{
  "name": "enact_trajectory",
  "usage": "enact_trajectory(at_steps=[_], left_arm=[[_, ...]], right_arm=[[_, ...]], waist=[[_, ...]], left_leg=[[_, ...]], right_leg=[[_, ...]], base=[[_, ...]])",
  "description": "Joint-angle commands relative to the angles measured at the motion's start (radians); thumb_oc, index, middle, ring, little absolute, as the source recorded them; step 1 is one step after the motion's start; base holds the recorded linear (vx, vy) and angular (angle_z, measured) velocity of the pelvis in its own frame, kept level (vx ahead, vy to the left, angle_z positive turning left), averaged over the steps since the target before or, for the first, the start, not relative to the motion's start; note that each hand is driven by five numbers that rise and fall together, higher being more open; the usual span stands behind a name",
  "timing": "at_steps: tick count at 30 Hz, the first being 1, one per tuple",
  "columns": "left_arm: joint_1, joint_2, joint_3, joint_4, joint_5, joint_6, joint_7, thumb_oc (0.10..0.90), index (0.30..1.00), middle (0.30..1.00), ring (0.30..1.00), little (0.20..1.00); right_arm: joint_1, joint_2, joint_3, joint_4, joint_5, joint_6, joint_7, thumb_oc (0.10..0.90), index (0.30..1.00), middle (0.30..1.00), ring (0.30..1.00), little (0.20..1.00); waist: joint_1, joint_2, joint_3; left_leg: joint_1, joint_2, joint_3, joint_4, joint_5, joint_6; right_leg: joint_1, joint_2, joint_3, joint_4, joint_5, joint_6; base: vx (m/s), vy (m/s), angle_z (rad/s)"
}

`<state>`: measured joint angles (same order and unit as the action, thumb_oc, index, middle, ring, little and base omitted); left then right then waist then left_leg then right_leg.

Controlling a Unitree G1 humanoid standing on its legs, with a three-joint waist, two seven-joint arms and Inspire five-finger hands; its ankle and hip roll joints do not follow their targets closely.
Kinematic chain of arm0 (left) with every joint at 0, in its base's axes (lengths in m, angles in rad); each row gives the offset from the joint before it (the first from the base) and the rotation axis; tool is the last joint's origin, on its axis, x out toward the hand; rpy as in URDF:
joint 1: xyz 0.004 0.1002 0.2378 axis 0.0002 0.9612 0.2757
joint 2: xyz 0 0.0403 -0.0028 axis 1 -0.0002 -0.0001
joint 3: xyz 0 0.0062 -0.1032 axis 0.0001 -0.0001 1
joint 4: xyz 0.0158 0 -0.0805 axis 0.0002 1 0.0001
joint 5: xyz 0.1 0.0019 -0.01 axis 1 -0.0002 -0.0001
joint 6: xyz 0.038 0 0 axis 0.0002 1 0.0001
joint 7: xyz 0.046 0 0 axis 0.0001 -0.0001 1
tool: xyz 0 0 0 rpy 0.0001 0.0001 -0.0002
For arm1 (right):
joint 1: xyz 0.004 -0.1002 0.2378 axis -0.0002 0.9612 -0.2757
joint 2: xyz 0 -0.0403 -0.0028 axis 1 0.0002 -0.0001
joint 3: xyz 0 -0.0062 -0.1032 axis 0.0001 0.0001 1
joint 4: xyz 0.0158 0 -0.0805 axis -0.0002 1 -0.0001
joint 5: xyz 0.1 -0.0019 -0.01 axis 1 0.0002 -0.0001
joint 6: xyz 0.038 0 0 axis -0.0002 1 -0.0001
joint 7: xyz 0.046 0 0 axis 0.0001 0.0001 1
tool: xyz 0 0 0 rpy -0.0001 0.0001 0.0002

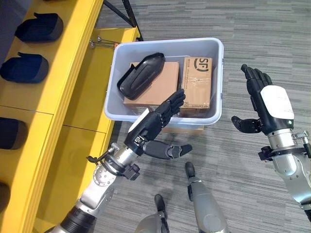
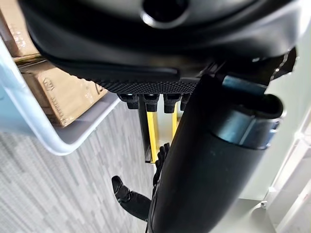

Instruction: Move parts from the plastic box to the shelf.

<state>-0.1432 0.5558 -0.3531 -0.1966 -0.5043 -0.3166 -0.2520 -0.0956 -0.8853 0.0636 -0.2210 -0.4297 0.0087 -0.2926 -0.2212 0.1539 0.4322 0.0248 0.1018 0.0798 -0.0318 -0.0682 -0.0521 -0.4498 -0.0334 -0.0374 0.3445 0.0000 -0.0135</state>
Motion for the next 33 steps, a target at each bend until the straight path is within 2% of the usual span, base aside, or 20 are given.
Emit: enact_trajectory(at_steps=[1,4,5,6,7,9,11,12,13,14,15,16,17,18,19,21,23,26,29,33], left_arm=[[0.001,-0.023,0.043,-0.110,-0.016,-0.144,0.021,0.900,1.000,1.000,1.000,1.000],[0.009,-0.017,0.074,-0.112,-0.020,-0.132,0.045,0.900,1.000,1.000,1.000,1.000],[0.013,-0.016,0.088,-0.112,-0.010,-0.125,0.063,0.900,1.000,1.000,1.000,1.000],[0.007,-0.018,0.108,-0.108,-0.004,-0.096,0.051,0.900,1.000,1.000,1.000,1.000],[0.005,-0.013,0.119,-0.106,0.002,-0.087,0.052,0.900,1.000,1.000,1.000,1.000],[0.006,-0.010,0.125,-0.103,0.011,-0.085,0.049,0.900,1.000,1.000,1.000,1.000],[0.013,-0.006,0.139,-0.103,0.013,-0.078,0.044,0.900,1.000,1.000,1.000,1.000],[0.020,-0.006,0.140,-0.102,0.023,-0.082,0.057,0.900,1.000,1.000,1.000,1.000],[0.037,0.002,0.146,-0.099,0.024,-0.097,0.073,0.900,1.000,1.000,1.000,1.000],[0.075,0.010,0.160,-0.108,0.031,-0.121,0.089,0.900,1.000,1.000,1.000,1.000],[0.105,0.014,0.173,-0.111,0.030,-0.141,0.086,0.900,1.000,1.000,1.000,1.000],[0.118,0.016,0.179,-0.113,0.027,-0.148,0.082,0.900,1.000,1.000,1.000,1.000],[0.148,0.022,0.192,-0.115,0.014,-0.167,0.075,0.900,1.000,1.000,1.000,1.000],[0.161,0.025,0.199,-0.115,0.005,-0.178,0.072,0.900,1.000,1.000,1.000,1.000],[0.178,0.034,0.211,-0.100,0.002,-0.196,0.068,0.900,1.000,1.000,1.000,1.000],[0.179,0.034,0.218,-0.083,-0.008,-0.210,0.063,0.900,1.000,1.000,1.000,1.000],[0.178,0.033,0.227,-0.058,-0.034,-0.219,0.060,0.900,1.000,1.000,1.000,1.000],[0.182,0.024,0.231,-0.048,-0.072,-0.191,0.037,0.900,1.000,1.000,1.000,1.000],[0.171,0.020,0.214,-0.044,-0.080,-0.173,0.003,0.900,1.000,1.000,1.000,1.000],[0.142,0.021,0.182,-0.063,-0.063,-0.168,0.021,0.900,1.000,1.000,1.000,1.000]], right_arm=[[-0.038,-0.020,-0.073,-0.106,-0.045,-0.075,-0.081,0.900,1.000,1.000,1.000,1.000],[-0.001,-0.009,-0.101,-0.121,-0.040,-0.102,-0.050,0.900,1.000,1.000,1.000,1.000],[0.013,-0.002,-0.110,-0.130,-0.032,-0.106,-0.033,0.900,1.000,1.000,1.000,1.000],[0.033,0.015,-0.119,-0.147,-0.018,-0.081,-0.013,0.900,1.000,1.000,1.000,1.000],[0.043,0.026,-0.127,-0.147,0.004,-0.079,-0.003,0.900,1.000,1.000,1.000,1.000],[0.057,0.045,-0.135,-0.145,0.015,-0.082,-0.001,0.900,1.000,1.000,1.000,1.000],[0.069,0.066,-0.135,-0.144,0.026,-0.076,-0.003,0.900,1.000,1.000,1.000,1.000],[0.070,0.074,-0.127,-0.141,0.029,-0.076,-0.002,0.900,1.000,1.000,1.000,1.000],[0.071,0.075,-0.119,-0.138,0.036,-0.077,-0.005,0.900,1.000,1.000,1.000,1.000],[0.082,0.067,-0.107,-0.138,0.056,-0.082,-0.002,0.900,1.000,1.000,1.000,1.000],[0.098,0.062,-0.107,-0.141,0.057,-0.089,-0.006,0.900,1.000,1.000,1.000,1.000],[0.107,0.059,-0.108,-0.141,0.057,-0.094,-0.010,0.900,1.000,1.000,1.000,1.000],[0.130,0.049,-0.114,-0.142,0.067,-0.113,-0.018,0.900,1.000,1.000,1.000,1.000],[0.142,0.044,-0.118,-0.142,0.075,-0.126,-0.022,0.900,1.000,1.000,1.000,1.000],[0.167,0.039,-0.122,-0.146,0.070,-0.151,-0.029,0.900,1.000,1.000,1.000,1.000],[0.178,0.033,-0.132,-0.146,0.082,-0.170,-0.021,0.900,1.000,1.000,1.000,1.000],[0.172,0.017,-0.138,-0.140,0.100,-0.191,0.010,0.900,1.000,1.000,1.000,1.000],[0.175,0.015,-0.138,-0.140,0.148,-0.189,0.031,0.900,1.000,1.000,1.000,1.000],[0.189,0.045,-0.135,-0.156,0.164,-0.173,0.028,0.900,1.000,1.000,1.000,1.000],[0.193,0.072,-0.117,-0.173,0.116,-0.161,-0.004,0.900,1.000,1.000,1.000,1.000]], waist=[[-0.023,-0.042,-0.067],[-0.036,-0.041,-0.095],[-0.040,-0.041,-0.106],[-0.049,-0.049,-0.112],[-0.051,-0.055,-0.109],[-0.044,-0.061,-0.103],[-0.028,-0.078,-0.082],[-0.016,-0.085,-0.069],[0.000,-0.093,-0.054],[0.028,-0.106,-0.034],[0.040,-0.108,-0.028],[0.044,-0.110,-0.026],[0.050,-0.115,-0.022],[0.051,-0.119,-0.018],[0.051,-0.131,-0.011],[0.048,-0.142,-0.003],[0.050,-0.143,-0.010],[0.062,-0.139,-0.021],[0.067,-0.136,-0.020],[0.070,-0.122,0.006]], left_leg=[[0.064,-0.006,0.032,0.074,-0.083,0.017],[0.082,-0.007,0.064,0.174,-0.072,0.015],[0.082,-0.005,0.084,0.219,-0.050,0.011],[0.040,0.017,0.133,0.367,0.041,-0.011],[-0.001,0.008,0.135,0.438,0.017,-0.007],[-0.053,-0.019,0.124,0.466,-0.009,0.012],[-0.151,-0.036,0.106,0.508,-0.006,0.026],[-0.200,-0.059,0.090,0.483,-0.026,0.042],[-0.242,-0.076,0.077,0.433,-0.023,0.052],[-0.294,-0.064,0.054,0.318,0.033,0.041],[-0.315,-0.032,0.039,0.237,0.082,0.023],[-0.319,-0.012,0.035,0.201,0.106,0.014],[-0.325,0.035,0.030,0.132,0.155,-0.002],[-0.324,0.058,0.027,0.095,0.177,-0.009],[-0.338,0.126,0.010,0.005,0.208,-0.020],[-0.350,0.151,-0.002,-0.004,0.200,-0.021],[-0.325,0.148,-0.016,0.008,0.179,-0.020],[-0.303,0.130,-0.030,0.045,0.166,-0.023],[-0.324,0.095,-0.021,0.126,0.158,-0.031],[-0.330,0.045,0.004,0.139,0.121,-0.019]], right_leg=[[0.027,-0.058,0.051,0.062,-0.101,0.052],[0.035,-0.055,0.025,0.084,-0.135,0.033],[0.045,-0.050,0.015,0.075,-0.140,0.024],[0.092,-0.036,-0.014,0.032,-0.149,-0.002],[0.116,-0.026,-0.018,0.015,-0.158,-0.012],[0.127,-0.014,-0.009,0.007,-0.155,-0.013],[0.137,0.003,0.007,-0.001,-0.151,-0.020],[0.140,0.012,0.016,0.000,-0.149,-0.016],[0.146,0.021,0.031,-0.002,-0.149,-0.011],[0.181,0.033,0.050,-0.011,-0.171,-0.011],[0.203,0.041,0.054,-0.011,-0.190,-0.015],[0.212,0.043,0.054,-0.008,-0.199,-0.017],[0.231,0.044,0.055,0.009,-0.225,-0.023],[0.241,0.043,0.057,0.023,-0.242,-0.026],[0.250,0.042,0.070,0.080,-0.282,-0.027],[0.250,0.039,0.079,0.143,-0.314,-0.028],[0.243,0.041,0.084,0.216,-0.359,-0.030],[0.251,0.048,0.083,0.262,-0.397,-0.037],[0.249,0.052,0.069,0.264,-0.398,-0.042],[0.232,0.036,0.054,0.233,-0.372,-0.031]], base=[[0.13,-0.207,0.07],[0.15,-0.263,0.13],[0.14,-0.457,0.18],[0.14,-0.475,0.36],[0.10,-0.391,0.58],[0.08,-0.202,0.57],[0.09,-0.181,0.11],[0.11,-0.090,-0.04],[0.22,0.007,-0.13],[0.29,0.063,-0.45],[0.29,0.082,-0.62],[0.29,0.084,-0.74],[0.28,0.070,-0.45],[0.45,0.108,-0.31],[0.36,0.086,-0.10],[0.36,0.090,-0.19],[0.47,0.164,-0.14],[0.39,0.107,-0.57],[0.30,0.056,-0.23],[0.15,0.106,-0.17]])
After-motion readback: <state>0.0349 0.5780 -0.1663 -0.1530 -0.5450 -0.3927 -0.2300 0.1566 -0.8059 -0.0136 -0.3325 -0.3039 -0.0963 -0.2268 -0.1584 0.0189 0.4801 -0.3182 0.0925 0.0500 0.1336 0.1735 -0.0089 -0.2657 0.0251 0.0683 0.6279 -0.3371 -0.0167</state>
